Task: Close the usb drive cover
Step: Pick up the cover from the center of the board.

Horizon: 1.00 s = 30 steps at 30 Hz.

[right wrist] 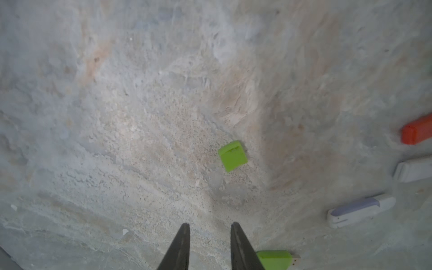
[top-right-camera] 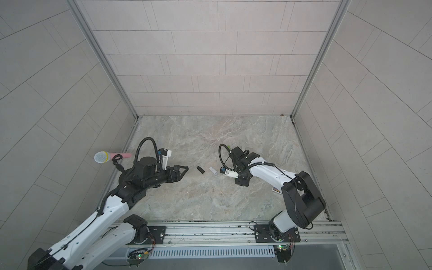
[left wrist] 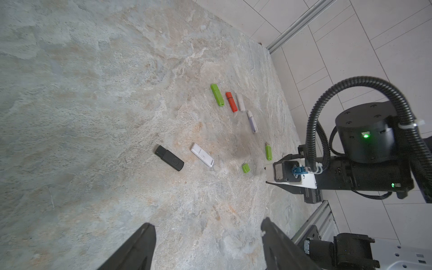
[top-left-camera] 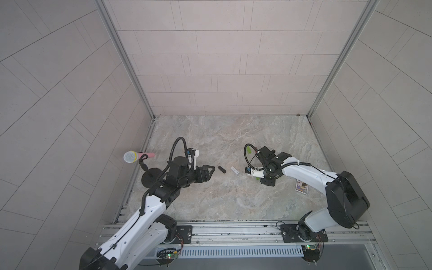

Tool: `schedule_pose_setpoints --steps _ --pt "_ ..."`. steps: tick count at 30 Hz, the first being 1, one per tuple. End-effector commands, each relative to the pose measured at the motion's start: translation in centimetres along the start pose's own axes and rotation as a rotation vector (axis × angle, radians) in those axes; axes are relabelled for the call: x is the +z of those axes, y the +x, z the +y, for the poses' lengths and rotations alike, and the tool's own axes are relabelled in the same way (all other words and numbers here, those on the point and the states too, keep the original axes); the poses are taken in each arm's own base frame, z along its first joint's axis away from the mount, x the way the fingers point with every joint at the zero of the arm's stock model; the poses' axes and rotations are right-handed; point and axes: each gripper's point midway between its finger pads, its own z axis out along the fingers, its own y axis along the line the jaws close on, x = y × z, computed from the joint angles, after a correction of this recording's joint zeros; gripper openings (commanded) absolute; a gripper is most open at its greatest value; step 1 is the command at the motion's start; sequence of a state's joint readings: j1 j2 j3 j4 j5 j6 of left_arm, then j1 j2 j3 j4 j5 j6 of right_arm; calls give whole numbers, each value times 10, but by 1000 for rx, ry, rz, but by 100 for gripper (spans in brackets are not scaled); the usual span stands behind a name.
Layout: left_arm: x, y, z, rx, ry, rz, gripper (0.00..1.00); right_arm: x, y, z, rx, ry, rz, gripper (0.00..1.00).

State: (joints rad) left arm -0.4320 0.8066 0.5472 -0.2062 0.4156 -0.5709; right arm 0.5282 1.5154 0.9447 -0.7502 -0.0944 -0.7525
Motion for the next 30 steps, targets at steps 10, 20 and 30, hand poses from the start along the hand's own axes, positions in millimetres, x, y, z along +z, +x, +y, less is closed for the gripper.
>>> schedule_pose_setpoints --steps 10,20,30 --pt "-1 -7 2 35 0 -57 78 19 -20 -12 -221 -98 -24 29" --pt "0 -8 1 34 10 -58 78 33 -21 -16 -244 -99 -12 29" --pt "1 -6 2 29 9 -51 78 43 -19 -17 -223 -100 -1 29"
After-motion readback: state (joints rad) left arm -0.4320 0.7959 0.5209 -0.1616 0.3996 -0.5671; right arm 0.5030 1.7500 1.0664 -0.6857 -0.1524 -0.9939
